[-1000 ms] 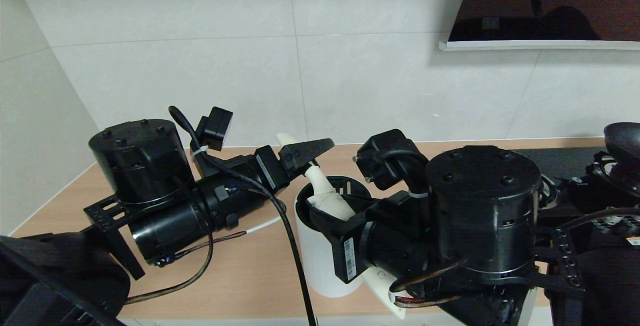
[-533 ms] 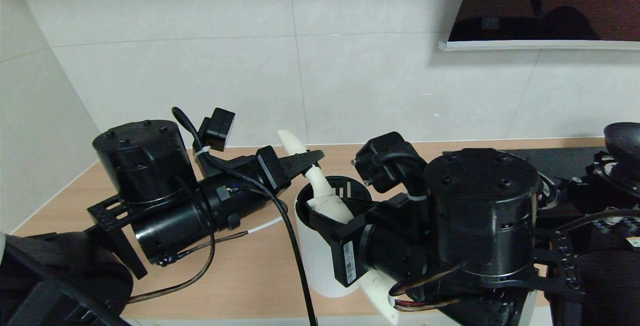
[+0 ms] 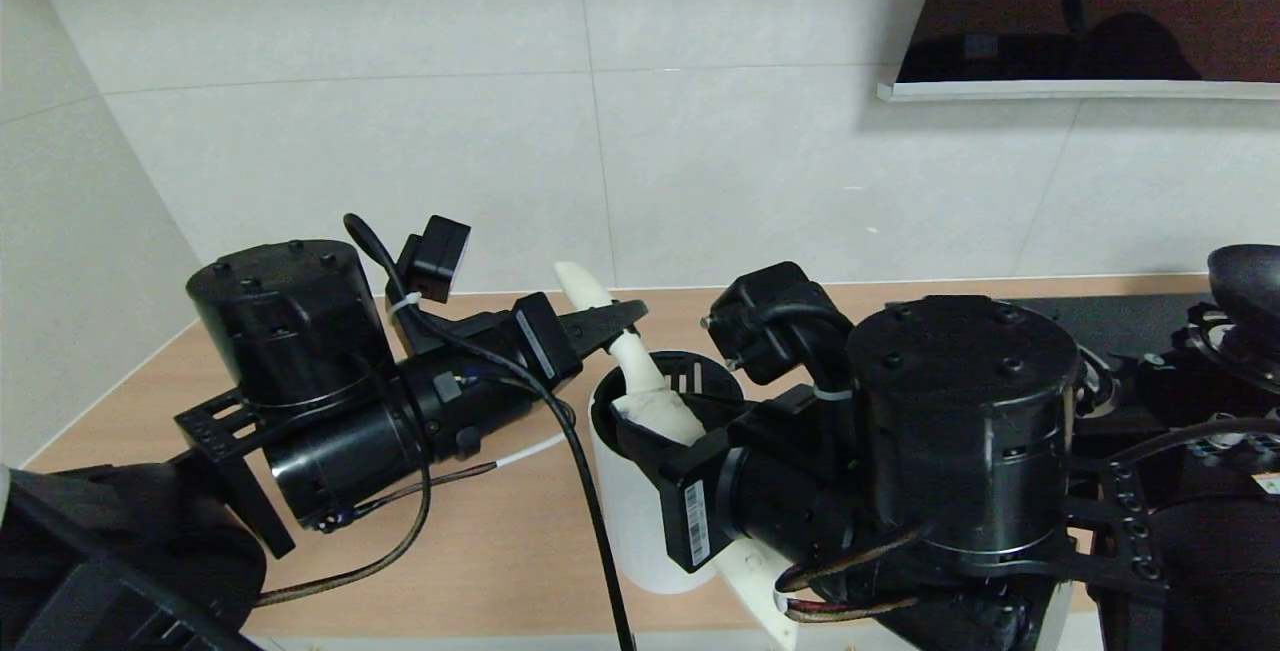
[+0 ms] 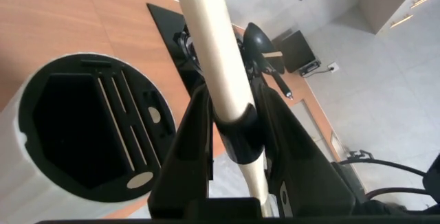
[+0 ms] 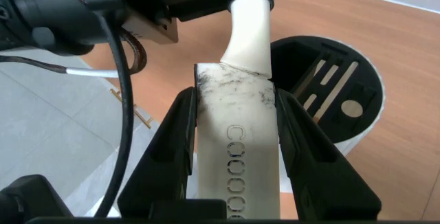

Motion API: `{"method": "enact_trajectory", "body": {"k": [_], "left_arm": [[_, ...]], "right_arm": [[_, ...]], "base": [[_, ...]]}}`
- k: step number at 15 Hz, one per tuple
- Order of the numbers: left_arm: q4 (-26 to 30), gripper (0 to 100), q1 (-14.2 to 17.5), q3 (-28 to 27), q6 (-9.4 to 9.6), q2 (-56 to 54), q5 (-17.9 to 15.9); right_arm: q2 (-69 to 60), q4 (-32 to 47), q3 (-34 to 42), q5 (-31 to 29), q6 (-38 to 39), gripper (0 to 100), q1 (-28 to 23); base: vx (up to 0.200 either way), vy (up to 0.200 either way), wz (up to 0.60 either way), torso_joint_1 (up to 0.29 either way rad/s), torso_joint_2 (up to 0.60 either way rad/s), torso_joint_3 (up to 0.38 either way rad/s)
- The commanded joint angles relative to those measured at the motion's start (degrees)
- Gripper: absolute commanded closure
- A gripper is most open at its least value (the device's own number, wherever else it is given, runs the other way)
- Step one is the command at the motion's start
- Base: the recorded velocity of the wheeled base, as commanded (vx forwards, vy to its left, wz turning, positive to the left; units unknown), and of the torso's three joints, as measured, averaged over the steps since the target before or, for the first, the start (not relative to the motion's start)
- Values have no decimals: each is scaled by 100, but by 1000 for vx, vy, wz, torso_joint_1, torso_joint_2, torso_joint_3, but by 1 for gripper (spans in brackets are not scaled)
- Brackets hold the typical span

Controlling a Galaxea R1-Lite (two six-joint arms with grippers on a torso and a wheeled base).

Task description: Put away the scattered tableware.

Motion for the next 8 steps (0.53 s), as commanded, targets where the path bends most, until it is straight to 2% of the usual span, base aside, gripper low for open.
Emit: {"method": "enact_trajectory", "body": {"k": [1, 2, 3, 8], "left_arm": [[-1, 100, -18, 7, -3, -29, -3], [-9, 100, -27, 7, -3, -38, -3], [-9, 100, -36, 7, -3, -55, -3], [-27, 100, -53, -99, -38, -240, 41]], "right_arm": [[-7, -5, -10, -23, 10, 100, -1], [-7, 4, -10, -23, 10, 100, -1], [-7, 4, -10, -23, 10, 0, -10], [-33, 4, 8, -23, 10, 0, -10]], "base": [[0, 0, 0, 0, 0, 0], [0, 0, 0, 0, 0, 0], [0, 0, 0, 0, 0, 0], [0, 0, 0, 0, 0, 0]]}}
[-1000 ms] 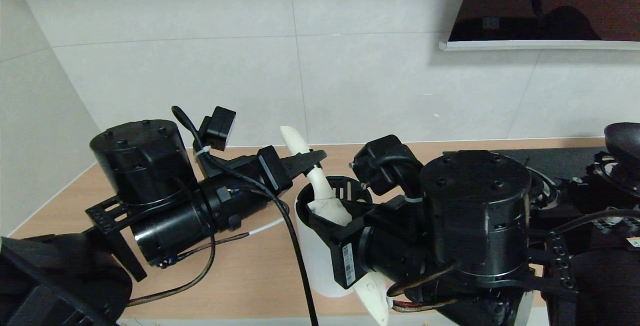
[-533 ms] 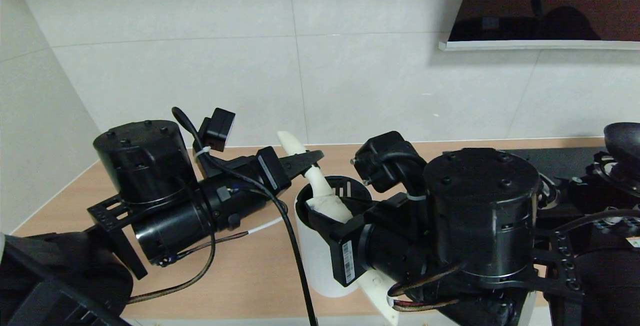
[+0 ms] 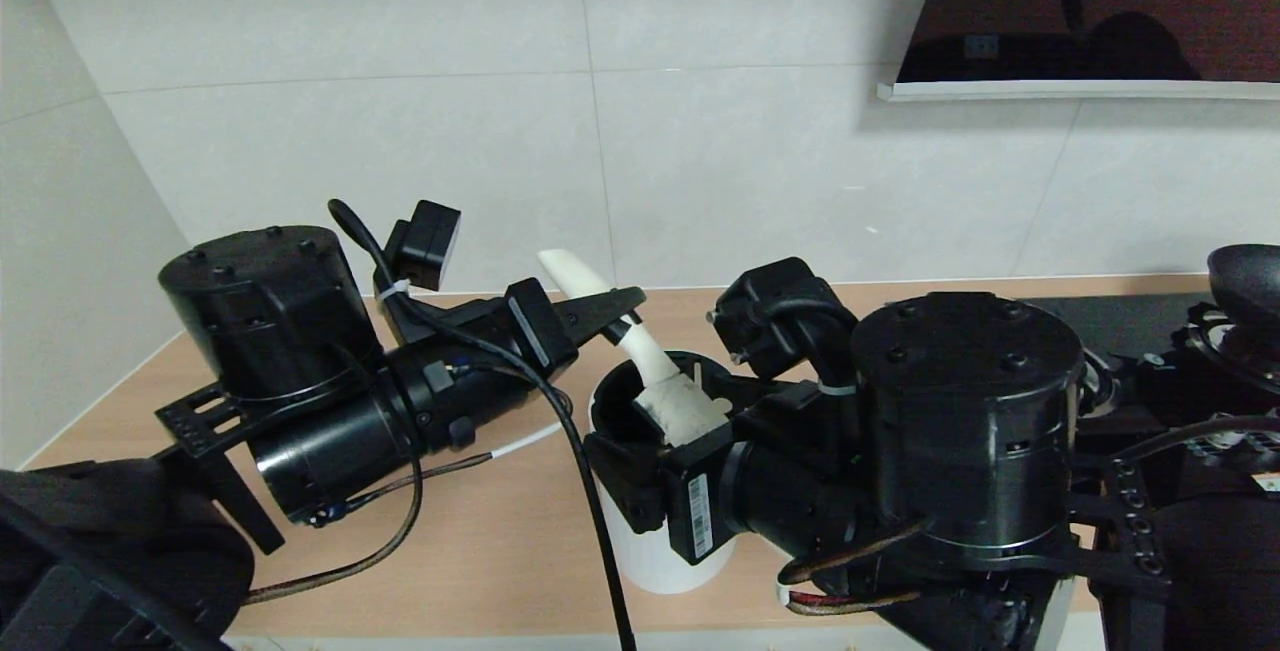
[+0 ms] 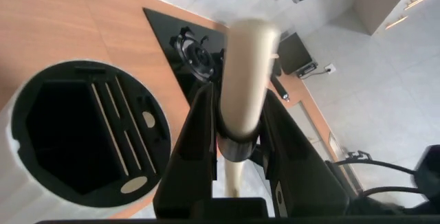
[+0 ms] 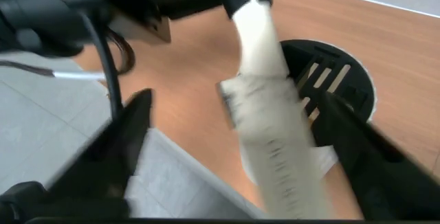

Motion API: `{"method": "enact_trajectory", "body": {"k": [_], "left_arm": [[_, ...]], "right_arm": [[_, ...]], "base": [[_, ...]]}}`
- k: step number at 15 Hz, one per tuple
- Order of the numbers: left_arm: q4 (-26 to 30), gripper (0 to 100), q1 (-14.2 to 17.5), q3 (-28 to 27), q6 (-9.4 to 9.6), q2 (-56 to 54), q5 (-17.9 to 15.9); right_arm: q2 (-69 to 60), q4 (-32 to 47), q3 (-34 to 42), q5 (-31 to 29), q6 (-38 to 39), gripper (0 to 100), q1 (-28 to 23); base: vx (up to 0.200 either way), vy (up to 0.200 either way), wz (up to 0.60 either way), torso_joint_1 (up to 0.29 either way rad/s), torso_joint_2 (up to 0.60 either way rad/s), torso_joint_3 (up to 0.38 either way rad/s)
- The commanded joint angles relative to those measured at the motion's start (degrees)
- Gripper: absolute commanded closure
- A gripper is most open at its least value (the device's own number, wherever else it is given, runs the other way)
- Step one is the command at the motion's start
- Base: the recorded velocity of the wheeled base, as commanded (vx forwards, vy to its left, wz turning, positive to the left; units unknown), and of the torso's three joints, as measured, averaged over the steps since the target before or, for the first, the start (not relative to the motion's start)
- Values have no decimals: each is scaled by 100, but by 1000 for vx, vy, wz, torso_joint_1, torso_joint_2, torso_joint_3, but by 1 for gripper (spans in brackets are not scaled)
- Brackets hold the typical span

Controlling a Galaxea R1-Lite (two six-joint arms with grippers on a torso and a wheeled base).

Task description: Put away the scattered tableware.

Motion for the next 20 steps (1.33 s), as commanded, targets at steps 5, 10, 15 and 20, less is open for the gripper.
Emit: {"method": "enact_trajectory", "body": {"k": [5, 10, 15, 20], "left_arm": [[246, 100, -8, -218, 28, -236, 256], [2277, 100, -8, -1202, 169, -1212, 836], [3059, 100, -149, -1686, 810, -1414, 1407], [3727, 100, -562, -2591, 2339, -904, 2734]], "right_arm": [[-385, 46, 9, 14, -16, 0, -465], [-684, 310, 211, 612, -25, 0, -2082], [-596, 362, 616, 875, 1, 0, -2653], [-596, 371, 677, 875, 1, 0, -2688]], "base": [[0, 0, 0, 0, 0, 0], [0, 0, 0, 0, 0, 0], [0, 0, 0, 0, 0, 0], [0, 0, 0, 0, 0, 0]]}}
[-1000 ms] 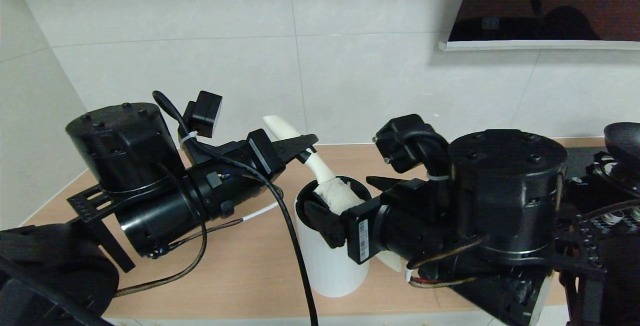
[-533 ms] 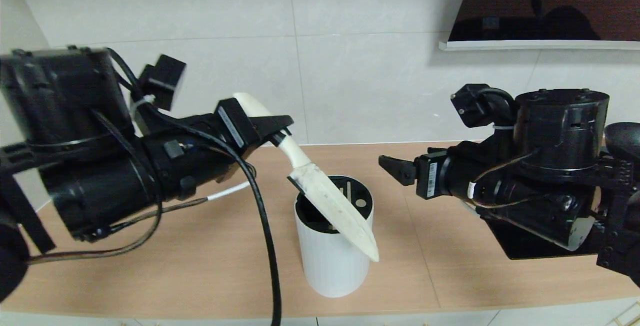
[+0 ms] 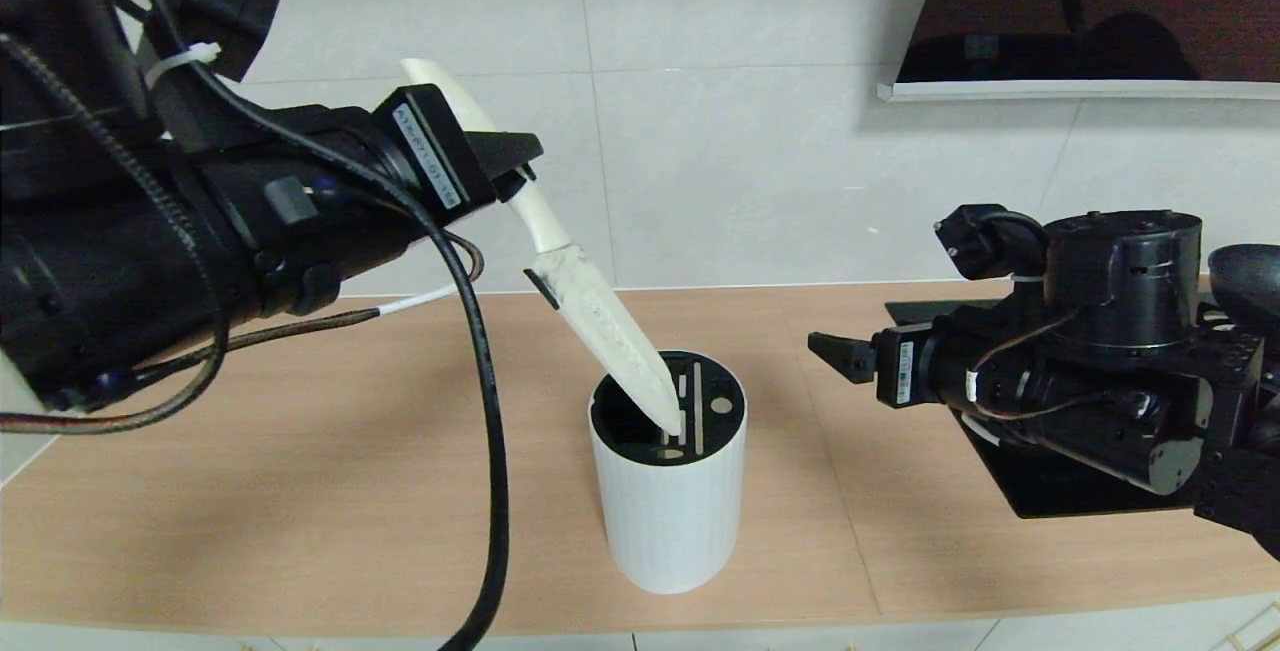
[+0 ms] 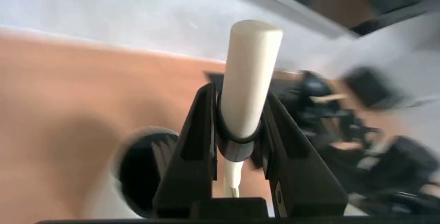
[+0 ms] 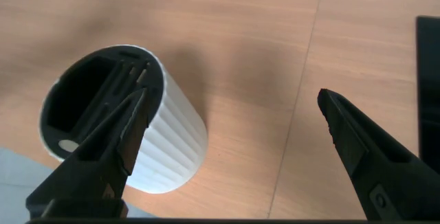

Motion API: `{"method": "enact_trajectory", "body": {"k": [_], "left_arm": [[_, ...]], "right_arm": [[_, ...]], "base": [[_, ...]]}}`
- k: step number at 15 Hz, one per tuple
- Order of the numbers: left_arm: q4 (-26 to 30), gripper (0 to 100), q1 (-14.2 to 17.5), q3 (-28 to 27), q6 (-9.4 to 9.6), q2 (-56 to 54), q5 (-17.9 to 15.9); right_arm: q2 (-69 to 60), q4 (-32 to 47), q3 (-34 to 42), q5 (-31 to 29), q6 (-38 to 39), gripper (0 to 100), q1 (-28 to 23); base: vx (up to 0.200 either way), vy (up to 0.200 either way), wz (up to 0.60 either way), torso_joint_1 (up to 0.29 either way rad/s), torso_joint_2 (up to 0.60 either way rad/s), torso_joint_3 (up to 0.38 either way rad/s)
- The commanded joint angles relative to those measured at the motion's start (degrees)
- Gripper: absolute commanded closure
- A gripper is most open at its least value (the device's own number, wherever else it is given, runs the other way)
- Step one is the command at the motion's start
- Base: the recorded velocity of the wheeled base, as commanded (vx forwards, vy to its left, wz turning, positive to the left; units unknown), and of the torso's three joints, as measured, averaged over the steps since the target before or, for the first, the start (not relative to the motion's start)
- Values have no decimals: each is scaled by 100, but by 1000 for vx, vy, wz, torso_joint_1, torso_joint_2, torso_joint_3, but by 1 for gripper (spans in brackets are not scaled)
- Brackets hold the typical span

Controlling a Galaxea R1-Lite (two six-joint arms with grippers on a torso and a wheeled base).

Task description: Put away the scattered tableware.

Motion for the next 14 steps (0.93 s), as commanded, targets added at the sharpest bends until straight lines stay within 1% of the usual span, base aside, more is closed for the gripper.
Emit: {"method": "enact_trajectory", "body": {"k": [1, 2, 3, 4, 5, 6, 7, 8, 9, 10, 12, 14], "left_arm": [[23, 100, -196, -301, 379, 415, 479], [5, 100, -337, -309, 643, 582, 1041], [-21, 100, -486, -230, 783, 661, 1463], [-92, 100, -601, -151, 889, 669, 1692], [-355, 100, -812, -81, 1100, 669, 1929], [-619, 100, -943, 33, 1267, 687, 2219], [-759, 100, -987, 77, 1372, 731, 2377], [-759, 100, -987, 77, 1372, 731, 2377], [-1559, 100, -1058, 183, 1636, 986, 2764], [-1788, 100, -1058, 297, 1891, 1012, 2931], [-2201, 100, -1181, 438, 2278, 1047, 3326], [-2544, 100, -1251, 587, 2532, 1091, 3388]], "right_arm": [[19, -12, 19, -6, -5, 0, -2], [19, 6, 19, 3, -5, 0, -2], [45, -3, 19, 3, -14, 0, -2], [71, -3, 28, -6, -14, 0, 7], [80, -21, 28, -6, -23, 0, 7], [71, -29, 19, -6, -23, 0, 7], [71, -29, 19, -6, -23, 0, 7], [71, -29, 19, -6, -23, 0, 7], [80, -29, 28, -6, -23, 0, 16], [98, -29, 19, -6, -23, 0, 16], [133, -29, 19, -6, -23, 0, 16], [168, -29, 19, -6, -23, 0, 16]], "base": [[0, 0, 0, 0, 0, 0], [0, 0, 0, 0, 0, 0], [0, 0, 0, 0, 0, 0], [0, 0, 0, 0, 0, 0], [0, 0, 0, 0, 0, 0], [0, 0, 0, 0, 0, 0], [0, 0, 0, 0, 0, 0], [0, 0, 0, 0, 0, 0], [0, 0, 0, 0, 0, 0], [0, 0, 0, 0, 0, 0], [0, 0, 0, 0, 0, 0], [0, 0, 0, 0, 0, 0]]}}
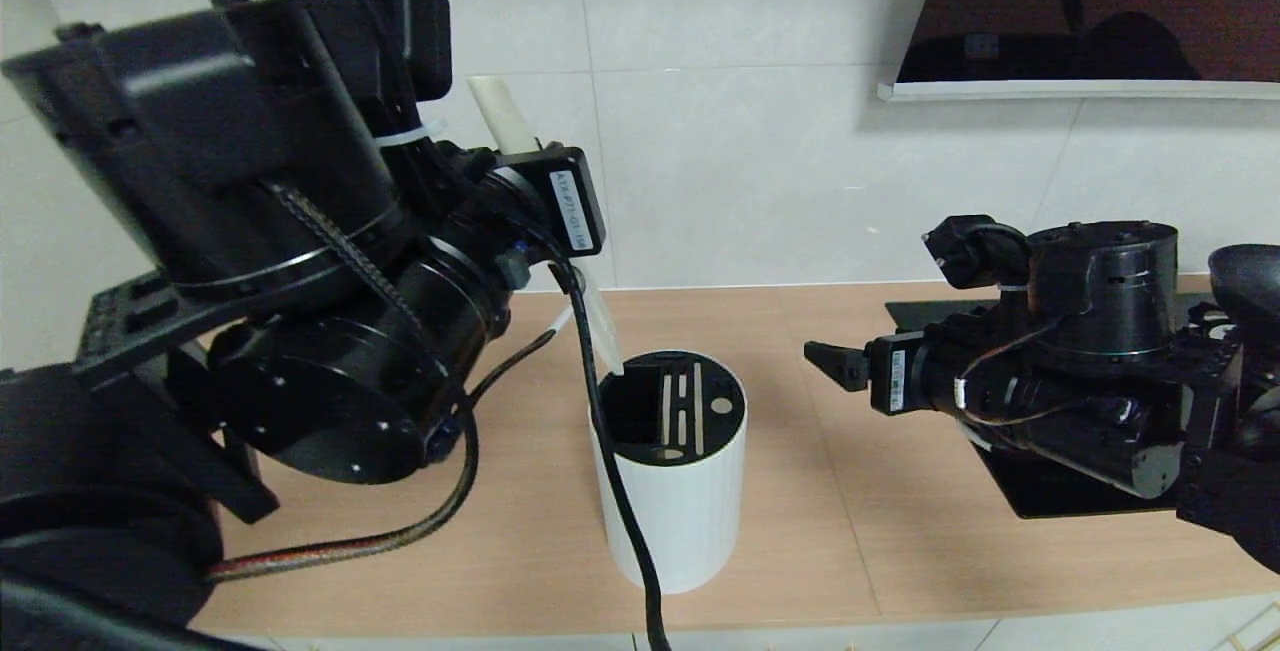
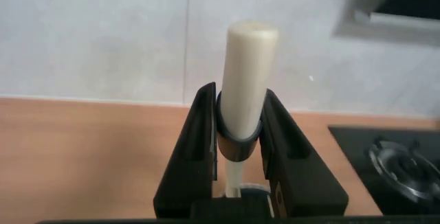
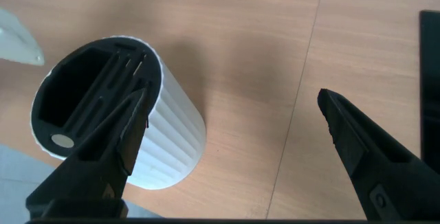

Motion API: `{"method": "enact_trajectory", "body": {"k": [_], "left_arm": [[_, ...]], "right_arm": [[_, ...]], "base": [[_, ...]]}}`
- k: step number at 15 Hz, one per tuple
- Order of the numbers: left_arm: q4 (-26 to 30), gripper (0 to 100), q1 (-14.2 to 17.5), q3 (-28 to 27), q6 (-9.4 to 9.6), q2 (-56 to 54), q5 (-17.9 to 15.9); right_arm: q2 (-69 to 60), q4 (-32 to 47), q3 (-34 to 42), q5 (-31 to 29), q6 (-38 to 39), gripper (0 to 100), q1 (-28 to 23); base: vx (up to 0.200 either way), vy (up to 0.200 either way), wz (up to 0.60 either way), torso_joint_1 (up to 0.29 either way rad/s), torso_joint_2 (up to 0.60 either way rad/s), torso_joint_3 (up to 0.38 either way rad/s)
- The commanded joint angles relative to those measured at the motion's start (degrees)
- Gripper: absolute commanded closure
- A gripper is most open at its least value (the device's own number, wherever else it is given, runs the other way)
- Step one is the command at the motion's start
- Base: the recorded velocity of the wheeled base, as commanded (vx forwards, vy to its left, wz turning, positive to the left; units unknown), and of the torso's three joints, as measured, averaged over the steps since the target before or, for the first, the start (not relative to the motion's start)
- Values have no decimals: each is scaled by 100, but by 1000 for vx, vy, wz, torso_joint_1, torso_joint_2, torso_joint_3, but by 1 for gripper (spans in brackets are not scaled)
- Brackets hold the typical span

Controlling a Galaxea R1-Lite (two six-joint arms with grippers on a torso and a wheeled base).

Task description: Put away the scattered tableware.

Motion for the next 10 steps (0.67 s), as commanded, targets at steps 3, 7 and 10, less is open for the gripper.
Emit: {"method": "enact_trajectory", "body": {"k": [3, 7, 10], "left_arm": [[-273, 100, -54, 82, 76, 181, 5], [-273, 100, -151, 109, 67, 198, 5], [-273, 100, -195, 188, 32, 392, -30]], "right_arm": [[37, -1, 8, 1, 2, 0, 5], [28, -1, 8, 1, 2, 0, 14], [28, -1, 8, 1, 2, 0, 14]], "base": [[0, 0, 0, 0, 0, 0], [0, 0, 0, 0, 0, 0], [0, 0, 0, 0, 0, 0]]}}
